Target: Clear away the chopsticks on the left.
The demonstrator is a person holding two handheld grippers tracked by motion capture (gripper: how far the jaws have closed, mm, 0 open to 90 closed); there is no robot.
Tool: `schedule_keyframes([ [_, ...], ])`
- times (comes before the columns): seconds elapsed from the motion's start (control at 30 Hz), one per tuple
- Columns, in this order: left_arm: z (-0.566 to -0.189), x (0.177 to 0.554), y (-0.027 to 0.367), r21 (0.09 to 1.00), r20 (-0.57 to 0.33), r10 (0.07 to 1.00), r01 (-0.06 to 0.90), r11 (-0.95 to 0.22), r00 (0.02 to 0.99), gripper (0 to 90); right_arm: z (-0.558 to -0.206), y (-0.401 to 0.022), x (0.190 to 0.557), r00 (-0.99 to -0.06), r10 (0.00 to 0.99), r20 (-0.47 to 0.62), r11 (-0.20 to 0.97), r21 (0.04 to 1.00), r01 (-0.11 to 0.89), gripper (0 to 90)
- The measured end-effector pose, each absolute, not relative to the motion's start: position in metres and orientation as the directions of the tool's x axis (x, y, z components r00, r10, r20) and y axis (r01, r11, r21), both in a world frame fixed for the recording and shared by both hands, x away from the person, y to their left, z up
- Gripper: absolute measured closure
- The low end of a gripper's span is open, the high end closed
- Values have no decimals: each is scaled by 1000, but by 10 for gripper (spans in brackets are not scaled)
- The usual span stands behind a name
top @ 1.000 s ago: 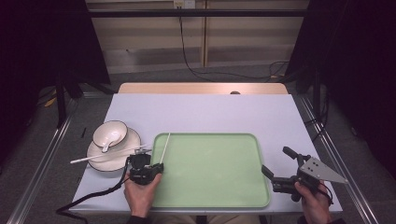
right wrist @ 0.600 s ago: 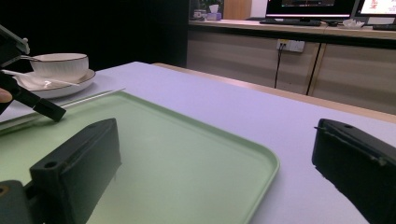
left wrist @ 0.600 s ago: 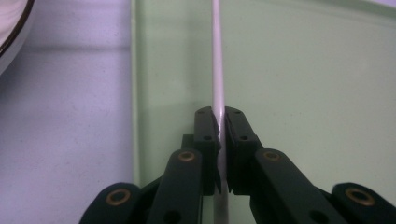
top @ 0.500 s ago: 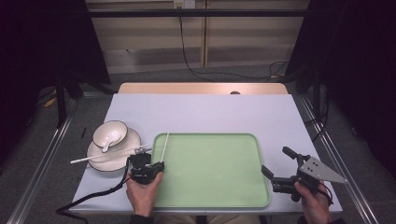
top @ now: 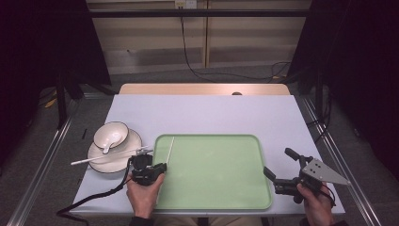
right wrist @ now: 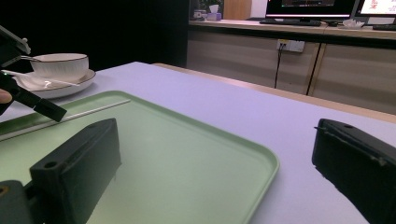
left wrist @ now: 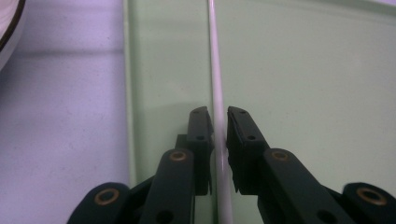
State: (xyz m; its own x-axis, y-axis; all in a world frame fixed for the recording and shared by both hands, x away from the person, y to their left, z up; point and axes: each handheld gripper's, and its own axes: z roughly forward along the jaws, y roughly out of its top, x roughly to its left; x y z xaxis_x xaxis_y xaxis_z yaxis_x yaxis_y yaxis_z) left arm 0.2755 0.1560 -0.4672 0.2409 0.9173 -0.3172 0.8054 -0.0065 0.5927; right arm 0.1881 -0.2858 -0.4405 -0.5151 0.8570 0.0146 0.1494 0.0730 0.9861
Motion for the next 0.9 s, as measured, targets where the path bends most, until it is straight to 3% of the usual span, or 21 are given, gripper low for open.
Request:
schedule_keyframes([
  [0.4,-461,274,161,638,-284,905,767,-67,315,697,-441,-286,188,-511,860,13,71,987,145,7],
  [0.67,-446,276,170,683,-267,868,718,-136,418,477,-440,-286,188,-512,859,14,71,987,145,7],
  [0.8,-440,276,174,705,-215,867,686,-181,450,314,-440,-286,188,-512,859,13,71,987,145,7],
  [0.9,-437,277,177,725,-179,847,649,-232,502,255,-440,-286,188,-511,859,16,69,987,146,7],
])
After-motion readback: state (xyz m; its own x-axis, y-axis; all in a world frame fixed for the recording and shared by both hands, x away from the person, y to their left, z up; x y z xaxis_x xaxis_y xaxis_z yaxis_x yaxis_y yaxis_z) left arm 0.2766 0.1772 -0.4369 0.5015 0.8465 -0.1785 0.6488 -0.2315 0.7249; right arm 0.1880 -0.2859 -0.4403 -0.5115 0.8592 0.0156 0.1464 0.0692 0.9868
